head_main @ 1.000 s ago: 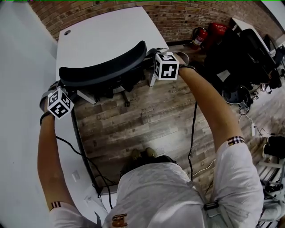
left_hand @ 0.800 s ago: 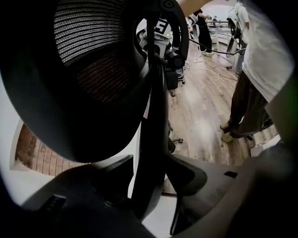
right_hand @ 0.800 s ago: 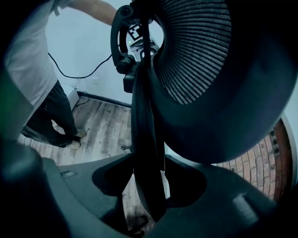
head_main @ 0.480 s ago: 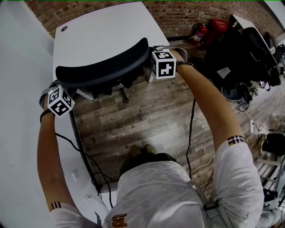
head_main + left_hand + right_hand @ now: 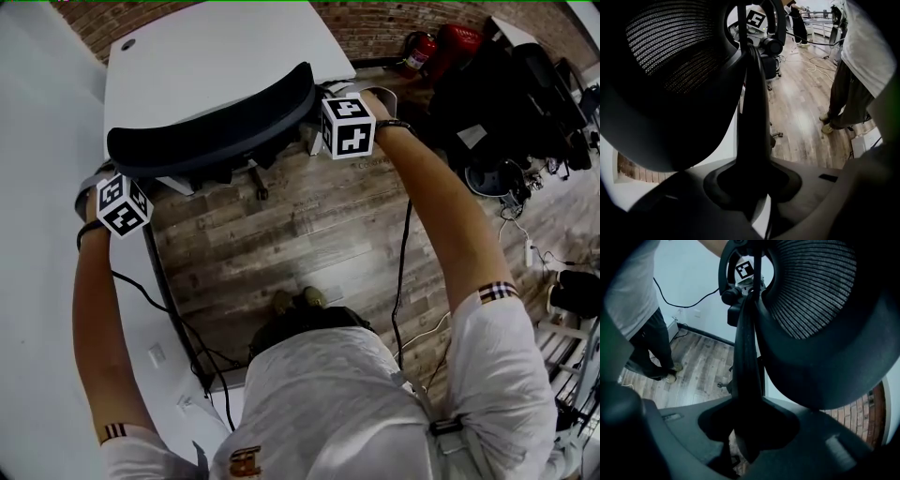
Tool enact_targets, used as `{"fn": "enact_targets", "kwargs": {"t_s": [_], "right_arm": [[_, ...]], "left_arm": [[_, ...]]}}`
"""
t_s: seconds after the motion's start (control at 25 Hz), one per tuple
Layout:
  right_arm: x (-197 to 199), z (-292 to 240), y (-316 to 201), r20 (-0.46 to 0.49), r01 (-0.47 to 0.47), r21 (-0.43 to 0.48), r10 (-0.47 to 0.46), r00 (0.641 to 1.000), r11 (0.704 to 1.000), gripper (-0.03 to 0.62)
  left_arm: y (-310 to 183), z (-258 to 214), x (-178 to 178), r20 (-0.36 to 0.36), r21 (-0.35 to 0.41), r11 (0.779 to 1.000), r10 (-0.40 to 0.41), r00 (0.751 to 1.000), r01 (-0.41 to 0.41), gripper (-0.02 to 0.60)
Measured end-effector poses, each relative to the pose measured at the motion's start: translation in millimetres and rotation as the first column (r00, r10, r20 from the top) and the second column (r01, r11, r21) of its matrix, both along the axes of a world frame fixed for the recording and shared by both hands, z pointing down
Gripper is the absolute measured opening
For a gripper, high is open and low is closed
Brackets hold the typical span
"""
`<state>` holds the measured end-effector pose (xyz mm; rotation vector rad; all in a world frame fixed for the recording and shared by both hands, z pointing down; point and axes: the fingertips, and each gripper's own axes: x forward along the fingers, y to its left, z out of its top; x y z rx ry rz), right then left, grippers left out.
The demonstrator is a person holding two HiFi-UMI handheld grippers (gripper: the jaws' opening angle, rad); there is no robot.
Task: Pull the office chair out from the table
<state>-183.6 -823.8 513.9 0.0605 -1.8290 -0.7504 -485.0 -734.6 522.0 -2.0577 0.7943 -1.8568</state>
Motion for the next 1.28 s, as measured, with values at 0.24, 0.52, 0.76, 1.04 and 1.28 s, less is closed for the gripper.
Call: {"fn": "enact_targets", "kwargs": {"t_s": [0.24,0.52,0.76,1.04,1.28], "right_arm": [[0.5,-1.9,23.7,0.008,0.007,0.008,-0.007,1.000,1.000,0.109],[9.5,0.4,53.8,0.002,0.000,0.014,0.000,1.000,1.000,0.106],[21.5,1.2,76.7,-0.002,0.002,0.017,-0.002,1.000,1.000,0.104],[28.9,-2.5,110.1,0.010,0.004,0.032,-0.004,1.000,0.999,0.101],[40.8,-1.2,143.1,0.011,0.020,0.038,-0.020,1.000,0.999,0.098]], "left_arm": [[20.3,1.7,-1.9,0.003,-0.024,1.000,0.009,1.000,-0.009,0.086],[47.0,-3.2,6.8,0.009,-0.005,1.000,0.022,1.000,-0.022,0.086],[75.3,3.2,16.4,-0.001,-0.009,1.000,0.019,1.000,-0.019,0.084],[105.1,-2.3,26.2,0.006,-0.009,1.000,0.027,1.000,-0.027,0.084],[141.5,1.7,37.0,0.006,-0.019,1.000,0.013,1.000,-0.013,0.084]]}}
